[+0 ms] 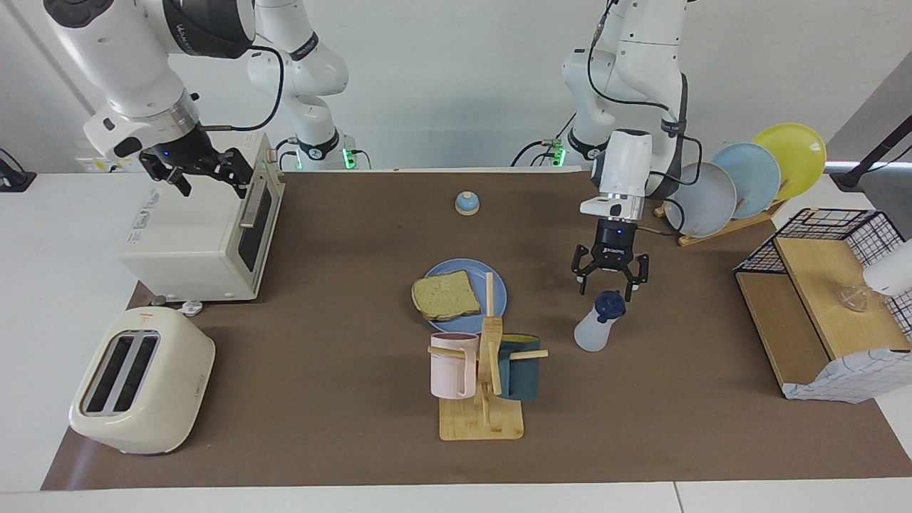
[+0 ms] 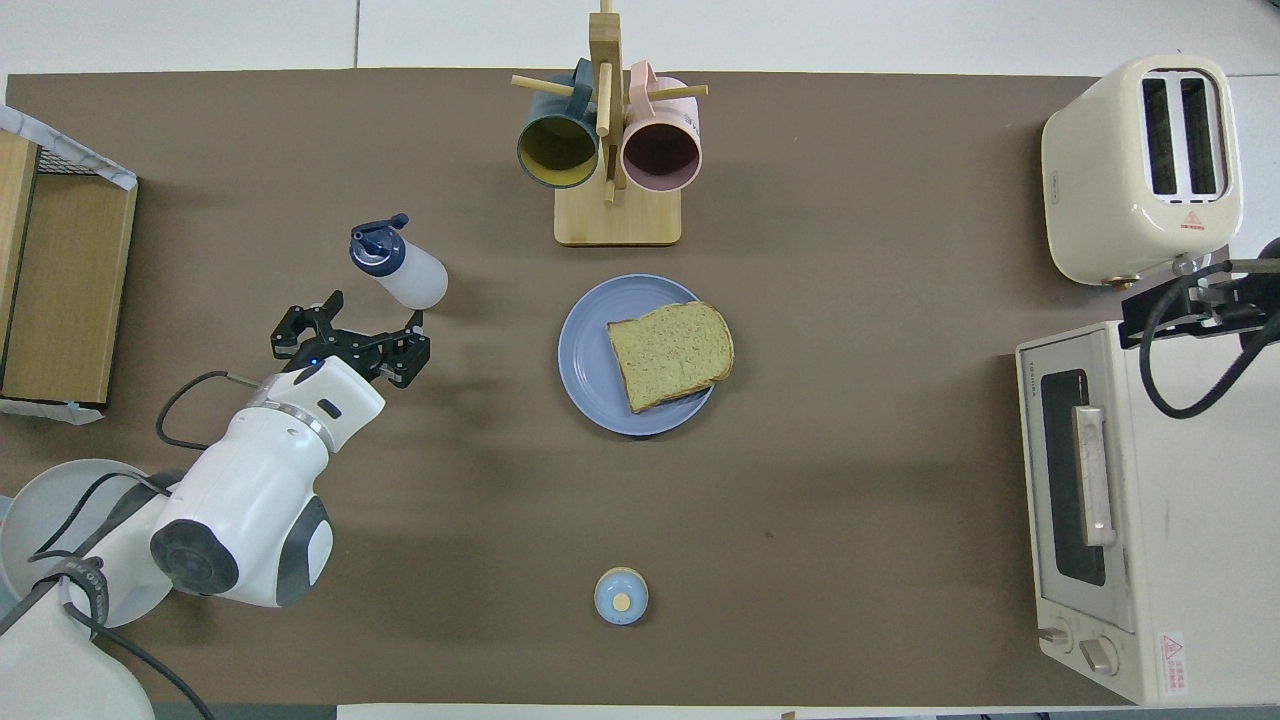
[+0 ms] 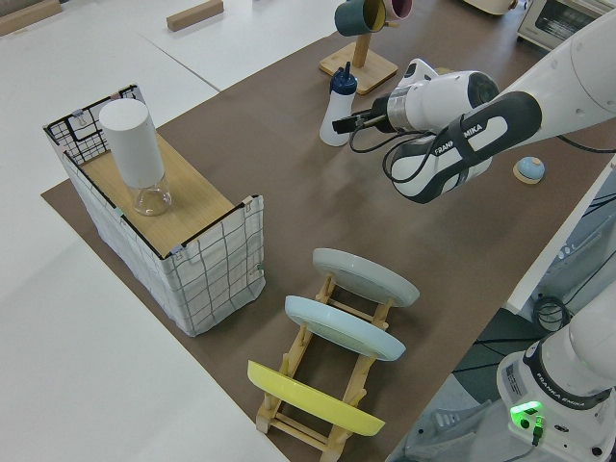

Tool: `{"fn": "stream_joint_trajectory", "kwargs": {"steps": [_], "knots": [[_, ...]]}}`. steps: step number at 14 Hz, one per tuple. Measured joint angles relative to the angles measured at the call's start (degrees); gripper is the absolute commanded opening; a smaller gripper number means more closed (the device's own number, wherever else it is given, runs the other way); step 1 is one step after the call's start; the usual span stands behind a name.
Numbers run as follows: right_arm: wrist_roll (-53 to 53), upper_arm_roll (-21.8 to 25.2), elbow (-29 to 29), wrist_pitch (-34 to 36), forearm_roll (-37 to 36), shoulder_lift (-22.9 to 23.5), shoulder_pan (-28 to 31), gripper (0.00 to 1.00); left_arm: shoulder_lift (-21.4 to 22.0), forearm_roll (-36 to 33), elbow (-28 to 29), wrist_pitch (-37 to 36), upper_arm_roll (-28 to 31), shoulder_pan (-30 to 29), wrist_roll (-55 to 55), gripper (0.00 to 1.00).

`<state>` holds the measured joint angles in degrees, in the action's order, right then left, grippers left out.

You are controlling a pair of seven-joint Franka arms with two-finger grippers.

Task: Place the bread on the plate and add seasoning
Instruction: 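Open the left gripper and withdraw it from the bottle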

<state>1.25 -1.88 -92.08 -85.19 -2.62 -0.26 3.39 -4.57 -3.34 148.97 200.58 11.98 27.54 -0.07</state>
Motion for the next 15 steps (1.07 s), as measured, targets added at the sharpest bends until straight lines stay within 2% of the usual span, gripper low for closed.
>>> {"fn": "stream_joint_trajectory", "kwargs": {"steps": [4, 9, 11, 15], "knots": [[0.0, 0.0, 0.0, 0.0, 0.0, 0.0, 0.0, 1.0, 4.32, -0.07, 2.83, -0.51, -0.4, 3.27, -0.93, 1.0], [0.0, 0.0, 0.0, 0.0, 0.0, 0.0, 0.0, 1.0, 5.41, -0.08, 2.33, -2.87, -0.75, 9.09, -5.89, 1.0], [0.0, 0.0, 0.0, 0.0, 0.0, 0.0, 0.0, 1.0, 6.04, -0.07, 0.12, -7.74, -0.86, 10.61, -8.0, 1.0], [0.0, 0.0, 0.0, 0.0, 0.0, 0.0, 0.0, 1.0, 8.77, -0.07, -8.23, -23.6, -0.89, 11.24, -9.22, 1.0]]}}
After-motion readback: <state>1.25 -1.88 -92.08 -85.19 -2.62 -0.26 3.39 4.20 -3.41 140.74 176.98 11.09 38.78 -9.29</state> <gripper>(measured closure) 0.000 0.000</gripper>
